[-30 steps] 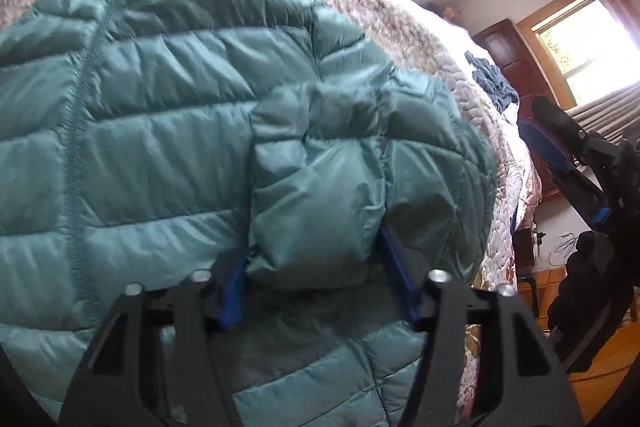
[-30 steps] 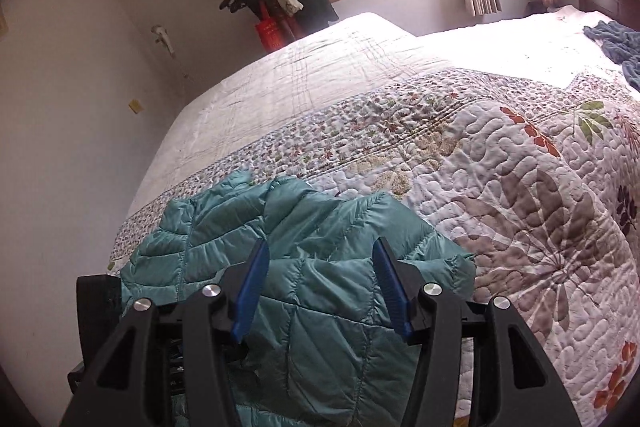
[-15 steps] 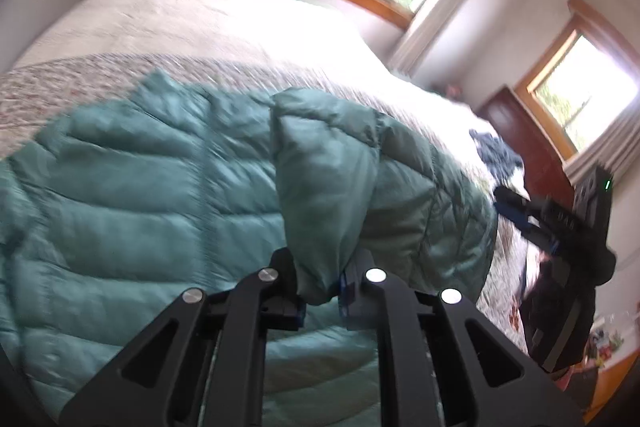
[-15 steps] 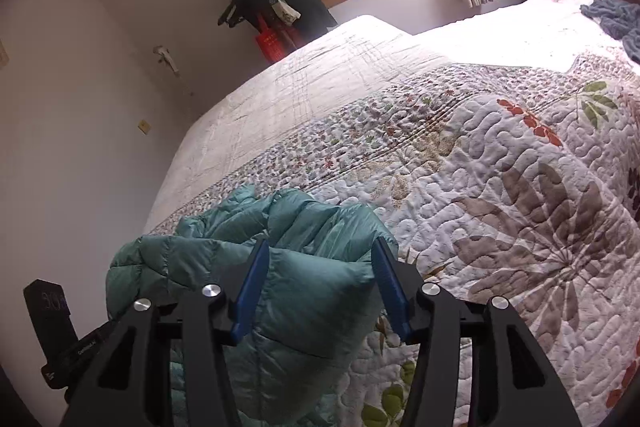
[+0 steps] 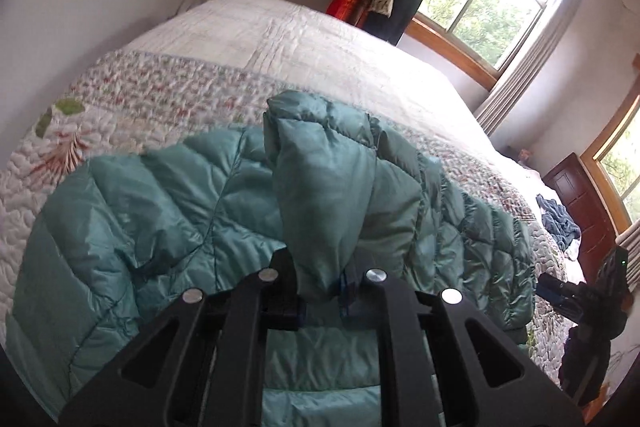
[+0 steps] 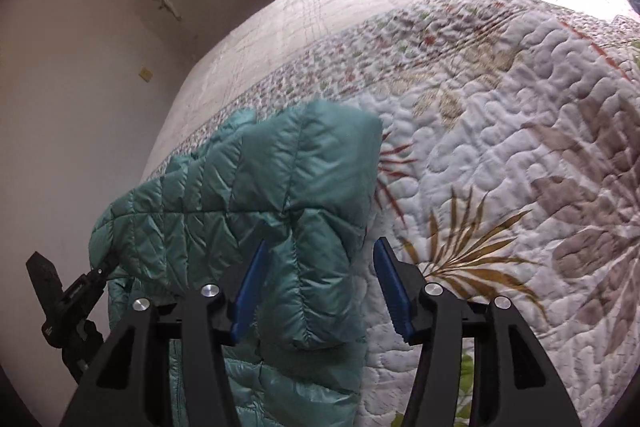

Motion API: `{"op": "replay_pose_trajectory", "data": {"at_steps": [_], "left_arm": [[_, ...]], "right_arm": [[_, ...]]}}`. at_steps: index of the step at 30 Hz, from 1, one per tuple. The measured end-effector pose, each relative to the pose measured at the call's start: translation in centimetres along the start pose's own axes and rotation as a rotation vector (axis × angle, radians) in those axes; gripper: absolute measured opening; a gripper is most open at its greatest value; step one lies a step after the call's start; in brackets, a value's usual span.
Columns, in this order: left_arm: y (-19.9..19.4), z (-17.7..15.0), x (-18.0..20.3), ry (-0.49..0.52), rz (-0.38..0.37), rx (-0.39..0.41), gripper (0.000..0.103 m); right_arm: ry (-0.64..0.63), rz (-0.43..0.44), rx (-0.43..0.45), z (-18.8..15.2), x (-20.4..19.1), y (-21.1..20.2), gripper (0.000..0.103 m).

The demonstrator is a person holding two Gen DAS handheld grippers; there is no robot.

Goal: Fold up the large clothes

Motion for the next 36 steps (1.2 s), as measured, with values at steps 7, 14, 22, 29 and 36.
{"op": "replay_pose_trajectory", "data": {"at_steps": [7, 14, 22, 29, 36], "left_arm": [[3.4, -0.1, -3.1, -0.002, 0.091, -0.071, 0.03], [-2.1, 1.1, -1.8, 0.068, 0.115, 0.096, 0.053], [-0.4, -0.7, 0.5, 0.164, 0.081, 0.057, 0.058], [5.2, -0.8, -3.7, 0.078, 0.125, -0.087, 0.061], [0.1, -0.5, -2.2, 0.061, 0.067, -0.055, 0.057]], "right_arm": [[-0.001, -0.044, -0.08, -1.2, 0.0, 2.3, 0.03], [-0.058, -0.148, -0.003, -0.5, -1.4, -0.9, 0.033], [-0.167, -0.1, 0.024, -0.6, -5.6, -0.9, 0.036], [-0.094, -0.101, -0.082, -1.7, -2.8, 3.3, 0.034], [-0.13, -0.085, -0.033, -1.4, -4.9, 0.4, 0.042]]}}
Point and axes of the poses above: each gripper's, at about its wrist camera, not at the fingertips, and y roughly the way its jaws point, x to its right, z to its top, the point moved 4 cm from there along y, roughly the way its jaws point, and after that the axes turned 13 degrees about -y, right-handed, at the moved point
